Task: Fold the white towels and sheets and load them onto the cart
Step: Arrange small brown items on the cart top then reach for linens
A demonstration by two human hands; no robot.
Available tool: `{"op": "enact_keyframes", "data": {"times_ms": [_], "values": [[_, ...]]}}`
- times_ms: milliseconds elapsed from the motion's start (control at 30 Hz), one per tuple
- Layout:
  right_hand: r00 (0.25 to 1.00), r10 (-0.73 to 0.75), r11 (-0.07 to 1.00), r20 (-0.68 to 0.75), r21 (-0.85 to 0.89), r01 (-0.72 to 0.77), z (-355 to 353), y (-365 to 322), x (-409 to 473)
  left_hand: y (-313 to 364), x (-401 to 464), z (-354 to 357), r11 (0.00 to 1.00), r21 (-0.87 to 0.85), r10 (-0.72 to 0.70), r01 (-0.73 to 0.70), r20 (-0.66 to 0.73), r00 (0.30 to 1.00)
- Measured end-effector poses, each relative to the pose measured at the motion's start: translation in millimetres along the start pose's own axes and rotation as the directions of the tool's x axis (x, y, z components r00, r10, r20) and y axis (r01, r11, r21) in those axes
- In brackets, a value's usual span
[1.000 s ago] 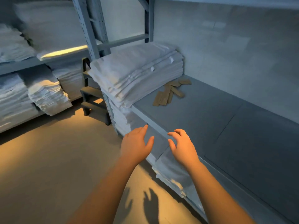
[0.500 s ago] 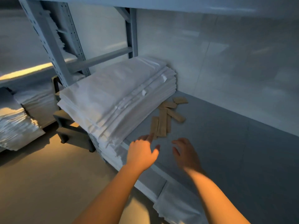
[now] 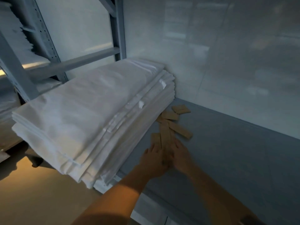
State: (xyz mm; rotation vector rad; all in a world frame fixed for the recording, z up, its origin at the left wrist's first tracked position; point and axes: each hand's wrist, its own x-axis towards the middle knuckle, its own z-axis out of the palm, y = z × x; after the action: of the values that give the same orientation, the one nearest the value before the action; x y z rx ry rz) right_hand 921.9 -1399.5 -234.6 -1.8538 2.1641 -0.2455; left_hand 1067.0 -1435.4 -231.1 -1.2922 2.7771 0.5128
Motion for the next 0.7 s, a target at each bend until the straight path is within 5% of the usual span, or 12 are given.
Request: {"op": "enact_keyframes", "data": {"times_ms": [200,500,700], "values": [[0.994,0.035,0.984,0.1,-0.176,-0.017,33.5,-3.2,18.0,-24.4,19.2,28.0,0.998,0.058,0.022,-0.024,0.028,0.999],[0.998,-0.001,0.989,0.07,-0.147,0.011,45.7,-24.8,-22.2,-29.2,-18.3,24.2,0.998,0.064,0.015,-0.019,0.06,0.998],[0.979,0.035,0.999,-0.2,0.0,-0.036,20.7,-30.3,-16.7,-26.3,-29.4,24.7,1.0,-0.004,-0.009,0.009,-0.033,0.999]]}}
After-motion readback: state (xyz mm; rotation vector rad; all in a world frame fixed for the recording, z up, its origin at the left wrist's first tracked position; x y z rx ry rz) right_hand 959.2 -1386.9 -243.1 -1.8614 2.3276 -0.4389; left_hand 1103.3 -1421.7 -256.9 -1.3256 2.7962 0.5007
